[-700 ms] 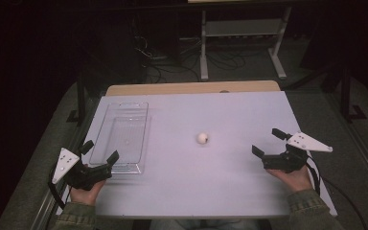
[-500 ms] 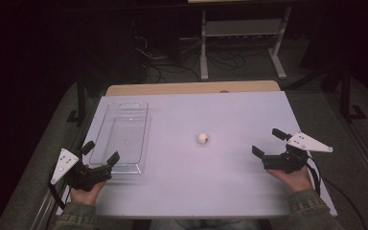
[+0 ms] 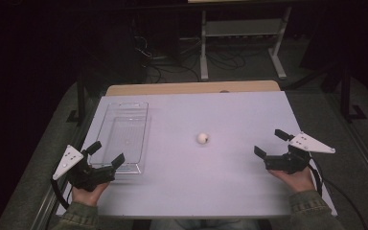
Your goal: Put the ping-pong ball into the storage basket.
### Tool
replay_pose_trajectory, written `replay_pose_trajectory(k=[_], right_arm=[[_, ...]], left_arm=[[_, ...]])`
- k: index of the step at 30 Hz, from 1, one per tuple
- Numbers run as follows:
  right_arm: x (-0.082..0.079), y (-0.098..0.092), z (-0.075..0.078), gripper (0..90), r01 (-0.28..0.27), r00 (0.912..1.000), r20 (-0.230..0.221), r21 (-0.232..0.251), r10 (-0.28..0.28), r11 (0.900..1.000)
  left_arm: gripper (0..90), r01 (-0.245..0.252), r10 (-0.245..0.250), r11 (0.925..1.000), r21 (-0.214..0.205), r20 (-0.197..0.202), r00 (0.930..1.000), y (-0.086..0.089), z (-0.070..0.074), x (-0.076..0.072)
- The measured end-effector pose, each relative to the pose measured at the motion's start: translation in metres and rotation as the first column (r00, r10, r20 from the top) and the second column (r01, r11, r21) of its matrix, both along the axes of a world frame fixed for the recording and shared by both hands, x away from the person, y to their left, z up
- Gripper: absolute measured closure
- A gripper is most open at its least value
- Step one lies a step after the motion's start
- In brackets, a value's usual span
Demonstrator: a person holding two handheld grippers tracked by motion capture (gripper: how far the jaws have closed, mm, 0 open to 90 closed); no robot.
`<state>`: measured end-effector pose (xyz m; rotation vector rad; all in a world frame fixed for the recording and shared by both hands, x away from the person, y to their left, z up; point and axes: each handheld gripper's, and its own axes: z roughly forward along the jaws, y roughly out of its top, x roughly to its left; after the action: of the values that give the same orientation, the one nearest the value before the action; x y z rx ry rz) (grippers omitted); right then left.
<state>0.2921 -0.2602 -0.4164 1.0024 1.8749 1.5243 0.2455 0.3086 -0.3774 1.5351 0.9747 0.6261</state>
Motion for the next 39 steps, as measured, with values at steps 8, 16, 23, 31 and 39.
replay_pose_trajectory(k=[8, 16, 23, 31, 39], right_arm=[[0.000, 0.000, 0.000, 0.0, -0.002, 1.0000, -0.002, 0.005, 0.002, 1.0000], [0.000, 0.000, 0.000, 0.0, -0.003, 1.0000, -0.002, 0.007, 0.003, 1.0000], [0.000, 0.000, 0.000, 0.0, -0.006, 1.0000, -0.003, 0.007, 0.006, 1.0000], [0.000, 0.000, 0.000, 0.0, -0.008, 1.0000, -0.004, 0.005, 0.008, 1.0000], [0.000, 0.000, 0.000, 0.0, -0.006, 1.0000, -0.006, 0.007, 0.006, 1.0000]], left_arm=[[0.0, 0.032, -0.032, 0.9994, 0.007, -0.023, 0.9992, -0.006, 0.004, 0.007], [0.0, 0.073, -0.071, 0.9945, 0.074, -0.039, 0.9968, -0.016, 0.013, 0.023], [0.0, 0.109, -0.103, 0.9877, 0.112, -0.060, 0.9929, -0.021, 0.020, 0.034], [0.0, 0.143, -0.135, 0.9845, 0.101, -0.084, 0.9873, -0.023, 0.031, 0.044], [0.0, 0.176, -0.163, 0.9787, 0.105, -0.126, 0.9786, -0.025, 0.039, 0.055]])
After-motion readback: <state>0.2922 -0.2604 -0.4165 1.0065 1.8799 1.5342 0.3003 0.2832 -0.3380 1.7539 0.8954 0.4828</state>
